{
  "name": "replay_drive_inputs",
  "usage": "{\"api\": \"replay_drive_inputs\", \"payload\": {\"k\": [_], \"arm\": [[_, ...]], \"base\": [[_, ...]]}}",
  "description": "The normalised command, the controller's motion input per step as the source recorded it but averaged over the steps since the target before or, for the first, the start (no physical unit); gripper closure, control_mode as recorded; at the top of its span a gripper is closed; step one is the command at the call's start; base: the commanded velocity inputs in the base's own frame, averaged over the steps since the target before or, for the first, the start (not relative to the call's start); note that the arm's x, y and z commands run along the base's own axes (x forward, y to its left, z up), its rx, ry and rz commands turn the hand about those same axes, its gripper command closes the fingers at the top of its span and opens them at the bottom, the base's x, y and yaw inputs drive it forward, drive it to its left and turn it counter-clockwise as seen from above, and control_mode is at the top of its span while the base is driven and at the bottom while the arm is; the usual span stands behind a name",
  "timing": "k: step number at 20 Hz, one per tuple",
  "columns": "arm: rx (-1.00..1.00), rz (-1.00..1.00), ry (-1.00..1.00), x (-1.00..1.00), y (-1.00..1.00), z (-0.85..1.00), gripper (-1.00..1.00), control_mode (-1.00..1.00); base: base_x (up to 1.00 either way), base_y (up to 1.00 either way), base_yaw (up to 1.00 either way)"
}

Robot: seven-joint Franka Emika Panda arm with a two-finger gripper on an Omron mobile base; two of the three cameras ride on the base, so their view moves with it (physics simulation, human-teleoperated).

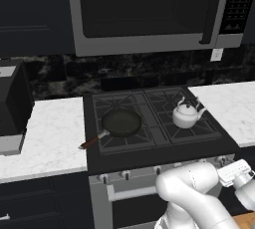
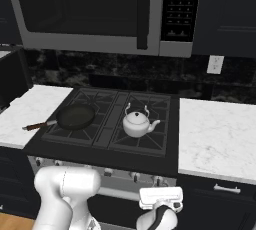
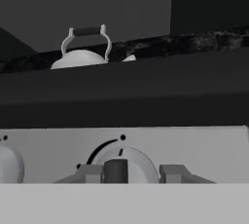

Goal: Pick the kettle from the counter and place it on a stove burner. Then turn the burner on.

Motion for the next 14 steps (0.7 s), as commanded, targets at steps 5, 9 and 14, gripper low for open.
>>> {"api": "replay_drive_inputs", "payload": {"k": [5, 9, 14], "arm": [[-0.21, 0.08, -0.30, 0.00, 0.00, 0.00, 1.00, -1.00], [-0.27, 0.09, -0.27, 0.00, 0.00, 0.00, 1.00, -1.00], [-0.27, 0.08, -0.22, 0.00, 0.00, 0.00, 1.00, -1.00]], "base": [[0.00, 0.00, 0.00], [0.00, 0.00, 0.00], [0.00, 0.00, 0.00]]}}
